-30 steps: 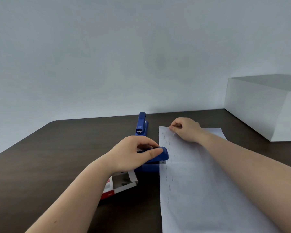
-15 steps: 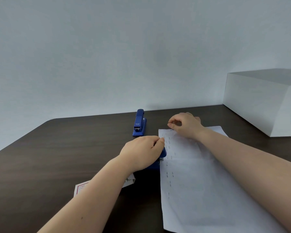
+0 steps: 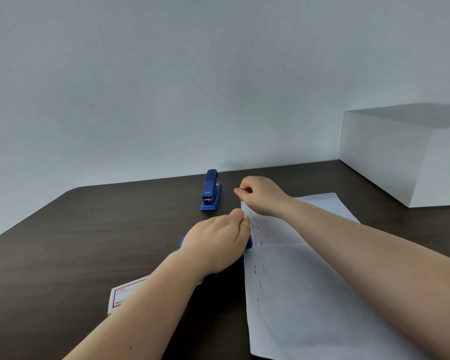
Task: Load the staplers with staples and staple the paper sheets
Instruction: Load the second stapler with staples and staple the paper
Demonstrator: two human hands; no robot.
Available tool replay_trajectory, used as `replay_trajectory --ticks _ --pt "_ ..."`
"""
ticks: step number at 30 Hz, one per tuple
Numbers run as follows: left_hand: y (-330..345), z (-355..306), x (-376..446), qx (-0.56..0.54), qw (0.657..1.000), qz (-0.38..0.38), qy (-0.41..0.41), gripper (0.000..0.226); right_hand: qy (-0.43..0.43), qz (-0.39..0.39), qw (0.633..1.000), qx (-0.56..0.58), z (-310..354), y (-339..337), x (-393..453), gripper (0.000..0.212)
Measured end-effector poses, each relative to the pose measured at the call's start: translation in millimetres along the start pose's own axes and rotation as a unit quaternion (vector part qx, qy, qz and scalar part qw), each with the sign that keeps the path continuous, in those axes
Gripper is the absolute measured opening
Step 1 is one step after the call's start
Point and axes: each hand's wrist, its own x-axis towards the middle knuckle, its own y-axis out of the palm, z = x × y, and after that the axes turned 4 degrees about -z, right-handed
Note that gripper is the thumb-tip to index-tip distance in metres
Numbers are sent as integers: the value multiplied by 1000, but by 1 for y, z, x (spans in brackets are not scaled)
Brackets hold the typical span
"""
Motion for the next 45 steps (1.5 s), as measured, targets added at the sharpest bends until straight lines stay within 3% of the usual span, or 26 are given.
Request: replay_trajectory --ticks 11,17,21,27,30,35,39,45 --pt "10 -2 3 21 998 -48 19 27 34 13 999 15 -7 21 -6 35" --pt "8 -7 6 64 998 -13 15 24 29 18 999 10 -7 21 -6 27" --pt "7 -11 6 74 997 3 6 23 22 29 999 7 -7 19 -7 32" --pt "-3 -10 6 2 998 57 -28 28 11 34 999 17 -5 16 -10 31" --pt "-7 -10 9 -45 994 66 -70 33 -5 17 999 29 -8 12 -14 18" --pt "-10 -4 23 -200 970 6 -138 28 1 -4 999 37 -18 2 -25 16" --pt "-20 -11 25 -230 961 41 -151 25 34 -33 997 64 -27 -10 -33 18" --pt "-19 -39 39 -159 968 144 -134 28 59 -69 991 102 -33 -19 -37 18"
